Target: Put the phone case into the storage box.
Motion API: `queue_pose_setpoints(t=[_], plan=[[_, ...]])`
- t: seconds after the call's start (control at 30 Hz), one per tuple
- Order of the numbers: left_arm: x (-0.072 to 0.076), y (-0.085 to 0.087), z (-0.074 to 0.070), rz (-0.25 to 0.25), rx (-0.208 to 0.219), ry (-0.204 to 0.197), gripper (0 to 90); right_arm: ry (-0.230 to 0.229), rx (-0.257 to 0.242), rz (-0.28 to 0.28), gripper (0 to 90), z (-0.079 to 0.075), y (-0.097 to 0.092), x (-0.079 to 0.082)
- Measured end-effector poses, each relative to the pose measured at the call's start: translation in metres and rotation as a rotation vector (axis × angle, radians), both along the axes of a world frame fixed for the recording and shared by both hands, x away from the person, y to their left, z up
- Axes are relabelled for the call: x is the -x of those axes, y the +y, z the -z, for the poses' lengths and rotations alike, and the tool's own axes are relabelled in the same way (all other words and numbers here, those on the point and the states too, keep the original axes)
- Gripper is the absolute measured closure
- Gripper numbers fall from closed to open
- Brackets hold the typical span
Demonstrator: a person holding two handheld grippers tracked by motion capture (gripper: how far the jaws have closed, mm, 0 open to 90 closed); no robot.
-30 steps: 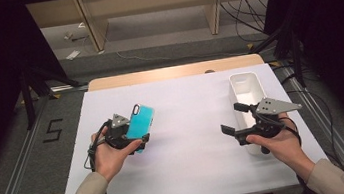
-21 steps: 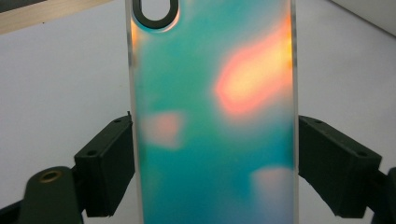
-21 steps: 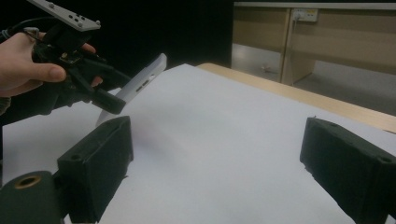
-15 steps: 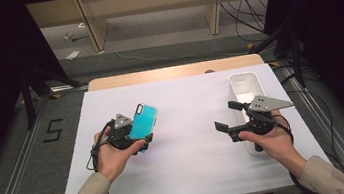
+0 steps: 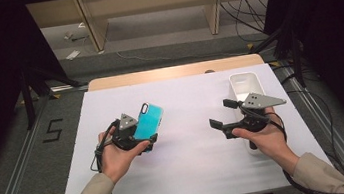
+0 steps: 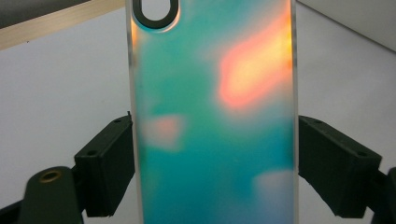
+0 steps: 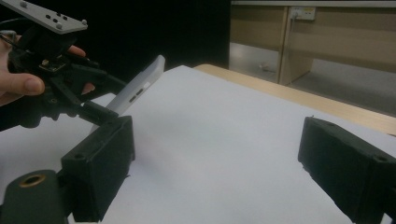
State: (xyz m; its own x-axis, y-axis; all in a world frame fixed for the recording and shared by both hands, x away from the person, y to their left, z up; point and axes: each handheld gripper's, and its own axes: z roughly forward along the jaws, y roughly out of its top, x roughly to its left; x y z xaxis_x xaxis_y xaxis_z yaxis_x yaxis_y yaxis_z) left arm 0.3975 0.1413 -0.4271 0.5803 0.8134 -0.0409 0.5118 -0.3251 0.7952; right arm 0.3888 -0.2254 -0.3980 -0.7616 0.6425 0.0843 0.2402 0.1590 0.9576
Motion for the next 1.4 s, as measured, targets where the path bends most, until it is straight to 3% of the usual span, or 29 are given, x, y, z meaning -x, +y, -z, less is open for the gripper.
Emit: queue_pose_setpoints(t=[1.4], plan=[[0.01,-0.03,-0.004,0.076,-0.009,-0.047,16.8,0.003,0.004,-0.002,13.8,-0.003,0.023,-0.013]])
